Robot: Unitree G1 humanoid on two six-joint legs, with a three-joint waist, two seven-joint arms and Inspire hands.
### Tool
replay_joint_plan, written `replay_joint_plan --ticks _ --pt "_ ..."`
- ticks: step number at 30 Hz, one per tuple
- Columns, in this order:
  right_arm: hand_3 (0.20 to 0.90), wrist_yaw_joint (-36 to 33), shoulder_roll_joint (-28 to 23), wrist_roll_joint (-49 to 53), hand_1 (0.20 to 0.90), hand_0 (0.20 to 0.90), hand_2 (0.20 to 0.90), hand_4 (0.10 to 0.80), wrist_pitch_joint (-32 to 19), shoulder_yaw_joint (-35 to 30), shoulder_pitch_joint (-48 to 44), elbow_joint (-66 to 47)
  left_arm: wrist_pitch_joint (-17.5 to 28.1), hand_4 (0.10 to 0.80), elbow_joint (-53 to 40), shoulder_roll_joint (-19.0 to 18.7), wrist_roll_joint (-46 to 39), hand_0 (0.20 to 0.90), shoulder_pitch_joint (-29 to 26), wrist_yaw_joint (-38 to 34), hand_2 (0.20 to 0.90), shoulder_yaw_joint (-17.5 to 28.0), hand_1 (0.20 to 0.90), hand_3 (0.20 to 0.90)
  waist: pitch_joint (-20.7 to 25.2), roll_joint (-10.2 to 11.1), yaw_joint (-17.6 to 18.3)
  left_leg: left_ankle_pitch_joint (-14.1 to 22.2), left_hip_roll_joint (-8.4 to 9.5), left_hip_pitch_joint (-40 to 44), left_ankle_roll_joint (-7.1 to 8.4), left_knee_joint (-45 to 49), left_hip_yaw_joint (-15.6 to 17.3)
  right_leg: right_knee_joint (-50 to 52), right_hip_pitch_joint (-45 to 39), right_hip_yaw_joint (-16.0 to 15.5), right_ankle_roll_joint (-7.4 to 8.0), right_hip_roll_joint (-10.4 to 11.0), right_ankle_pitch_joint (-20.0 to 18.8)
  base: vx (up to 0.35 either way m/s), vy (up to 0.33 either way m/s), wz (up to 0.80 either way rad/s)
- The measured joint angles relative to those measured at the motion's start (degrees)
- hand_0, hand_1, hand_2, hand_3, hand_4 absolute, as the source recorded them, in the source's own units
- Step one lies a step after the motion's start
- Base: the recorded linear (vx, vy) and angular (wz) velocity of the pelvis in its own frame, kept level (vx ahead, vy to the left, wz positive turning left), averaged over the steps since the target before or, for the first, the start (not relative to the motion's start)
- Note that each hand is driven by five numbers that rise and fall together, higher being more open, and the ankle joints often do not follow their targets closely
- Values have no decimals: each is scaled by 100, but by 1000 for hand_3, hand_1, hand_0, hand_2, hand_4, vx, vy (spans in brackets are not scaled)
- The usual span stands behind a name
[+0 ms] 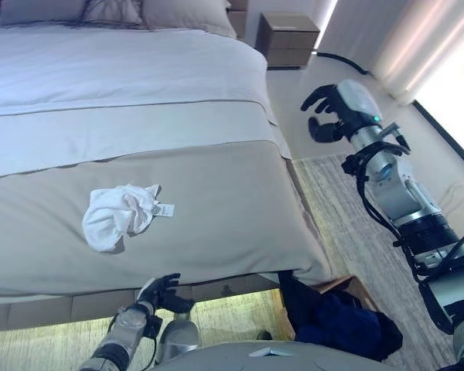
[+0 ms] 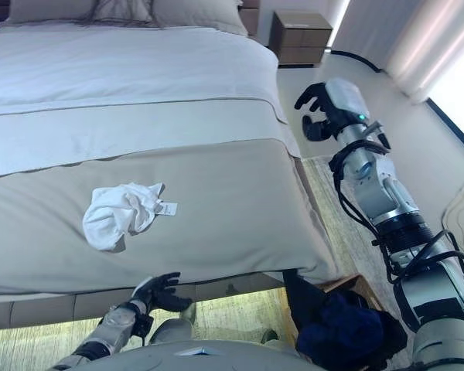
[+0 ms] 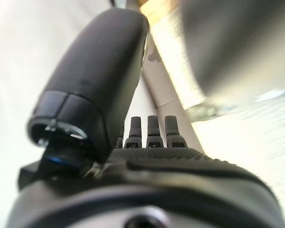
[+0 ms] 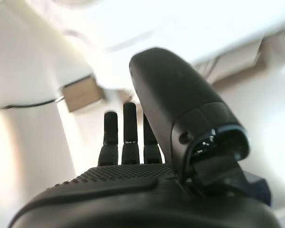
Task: Pick up the clothes from the bed and place them into the basket
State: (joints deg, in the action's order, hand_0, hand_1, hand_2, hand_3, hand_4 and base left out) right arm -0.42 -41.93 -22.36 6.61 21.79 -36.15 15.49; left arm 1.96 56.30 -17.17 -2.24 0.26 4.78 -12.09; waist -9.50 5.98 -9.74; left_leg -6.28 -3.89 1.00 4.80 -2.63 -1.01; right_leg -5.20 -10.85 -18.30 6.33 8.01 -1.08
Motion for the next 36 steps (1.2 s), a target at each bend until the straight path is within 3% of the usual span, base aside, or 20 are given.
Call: replay_joint_plan --ticks 6,11,16,20,24,30,36 --pt "900 258 319 -447 900 900 900 800 47 837 -549 1166 -46 800 -10 -332 -14 900 -371 -94 900 -1 900 900 -97 70 -740 -116 113 -737 61 278 -782 114 170 -762 20 -57 180 -113 -29 69" --pt "900 371 544 -623 900 900 900 800 383 1297 -1529 2089 -55 800 17 -887 -50 900 -490 -183 900 169 900 900 -966 -37 -1531 -67 285 -1204 104 540 -1390 785 435 -1325 -1 82 587 -43 46 68" --pt "900 325 1081 -576 900 900 900 800 769 1339 -2419 3628 -43 800 95 -934 -243 900 -411 -213 900 498 900 900 -1425 -152 -2170 -76 598 -1576 90 655 -1731 1041 583 -1730 62 344 679 -7 71 50" --pt "900 250 1375 -562 900 900 900 800 903 1335 -2869 4559 112 800 109 -853 -339 900 -486 -93 900 518 900 900 -1485 -189 -2485 -76 809 -1840 88 745 -1982 1052 642 -1973 98 435 703 -5 76 43" --pt "900 215 1460 -426 900 900 900 800 1132 1324 -3283 5109 327 800 77 -695 -532 900 -535 92 900 509 900 900 -1491 -194 -2710 -70 922 -2043 79 848 -2165 1052 685 -2164 106 446 707 25 85 26" --pt "900 234 1487 -372 900 900 900 800 1627 1292 -3686 5287 372 800 -135 -494 -876 900 -537 208 900 502 900 900 -1528 -206 -2806 -56 927 -2285 71 954 -2214 1121 881 -2223 155 462 753 -7 32 3" --pt "900 547 1523 -371 900 900 900 800 1751 1300 -3827 5497 508 800 -169 -485 -1134 900 -536 159 900 512 900 900 -1622 -246 -2807 -56 911 -2561 73 1042 -2197 1327 1210 -2202 183 531 772 -10 -14 -4"
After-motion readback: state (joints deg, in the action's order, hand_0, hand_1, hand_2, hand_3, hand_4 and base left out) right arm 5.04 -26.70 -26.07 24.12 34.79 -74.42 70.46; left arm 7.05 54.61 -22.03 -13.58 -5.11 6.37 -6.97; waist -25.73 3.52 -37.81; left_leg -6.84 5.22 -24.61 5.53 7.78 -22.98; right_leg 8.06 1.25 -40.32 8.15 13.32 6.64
